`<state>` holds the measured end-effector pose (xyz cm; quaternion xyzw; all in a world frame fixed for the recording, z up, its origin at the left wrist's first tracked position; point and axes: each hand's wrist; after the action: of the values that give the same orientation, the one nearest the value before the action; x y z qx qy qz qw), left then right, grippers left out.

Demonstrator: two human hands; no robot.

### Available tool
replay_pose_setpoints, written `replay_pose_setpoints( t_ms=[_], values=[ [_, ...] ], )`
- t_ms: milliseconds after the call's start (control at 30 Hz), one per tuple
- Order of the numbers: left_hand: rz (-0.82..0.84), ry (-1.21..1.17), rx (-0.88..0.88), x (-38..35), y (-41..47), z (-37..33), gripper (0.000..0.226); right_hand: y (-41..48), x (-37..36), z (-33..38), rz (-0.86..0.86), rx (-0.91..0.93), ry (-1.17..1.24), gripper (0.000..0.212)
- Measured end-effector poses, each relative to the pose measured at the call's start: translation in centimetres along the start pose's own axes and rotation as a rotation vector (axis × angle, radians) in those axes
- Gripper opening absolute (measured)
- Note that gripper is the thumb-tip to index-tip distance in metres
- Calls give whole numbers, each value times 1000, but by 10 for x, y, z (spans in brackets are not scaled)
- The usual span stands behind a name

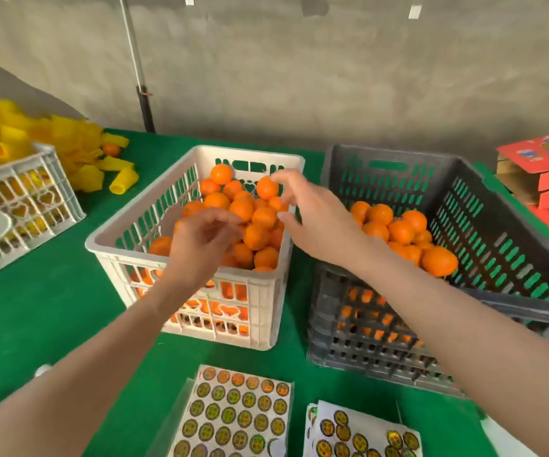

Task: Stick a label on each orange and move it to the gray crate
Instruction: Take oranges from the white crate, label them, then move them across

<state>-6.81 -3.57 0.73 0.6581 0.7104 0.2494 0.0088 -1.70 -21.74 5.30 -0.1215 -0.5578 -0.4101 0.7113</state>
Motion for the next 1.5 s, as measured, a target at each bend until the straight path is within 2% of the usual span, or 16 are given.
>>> replay_pose_setpoints(
  t_ms=[100, 200, 267, 367, 433, 500, 600, 700, 800, 900, 967, 1033, 1100, 1200, 1333, 1500],
  values=[
    [-75, 40, 122, 40, 32, 28, 32, 48, -14, -13, 322, -52, -186, 62],
    [63, 347, 232, 66, 61, 61, 18, 73, -38, -26, 517, -95, -235, 77],
    [315, 595, 280, 71, 78, 78, 9, 77, -54, -34, 542, -113, -264, 82],
    [786, 917, 365, 59, 99, 91, 37, 81, -67, -44, 537, -121, -246, 82],
    [1006, 1044, 462, 44, 109, 100, 59, 84, -66, -49, 506, -144, -199, 78],
    [1144, 1164, 545, 29, 112, 109, 68, 85, -67, -52, 492, -140, -192, 74],
    [1282, 1192, 614, 13, 111, 123, 51, 84, -70, -55, 486, -122, -171, 71],
    [1215, 1139, 582, 17, 113, 129, 52, 85, -70, -58, 449, -126, -103, 73],
    [915, 838, 557, 28, 118, 123, 65, 84, -68, -57, 263, -139, 15, 68],
    [598, 140, 514, 41, 119, 101, 62, 84, -60, -55, -77, -173, 140, 42],
    [504, -249, 461, 45, 110, 82, 61, 81, -50, -52, -252, -215, 260, 20],
    [451, -522, 447, 44, 99, 64, 65, 78, -36, -50, -339, -281, 410, 7],
    [441, -753, 430, 40, 88, 48, 67, 70, -21, -44, -350, -328, 647, 9],
    [450, -1016, 435, 27, 75, 24, 58, 46, -4, -25, -211, -286, 881, 8],
    [404, -1215, 530, 2, 63, -6, 52, 16, 1, -5, -52, -198, 792, 10],
    [370, -1156, 575, -23, 51, -32, 66, -8, 10, -4, -58, -159, 669, 16]
  ],
)
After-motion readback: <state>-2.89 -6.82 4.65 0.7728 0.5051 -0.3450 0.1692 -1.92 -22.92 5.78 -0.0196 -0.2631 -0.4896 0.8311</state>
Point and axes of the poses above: each hand's wrist, its own y-axis towards the middle knuckle, its own x-axis out of the back of the hand, z = x × y, and after that the axes turned 11 degrees about z, right-handed
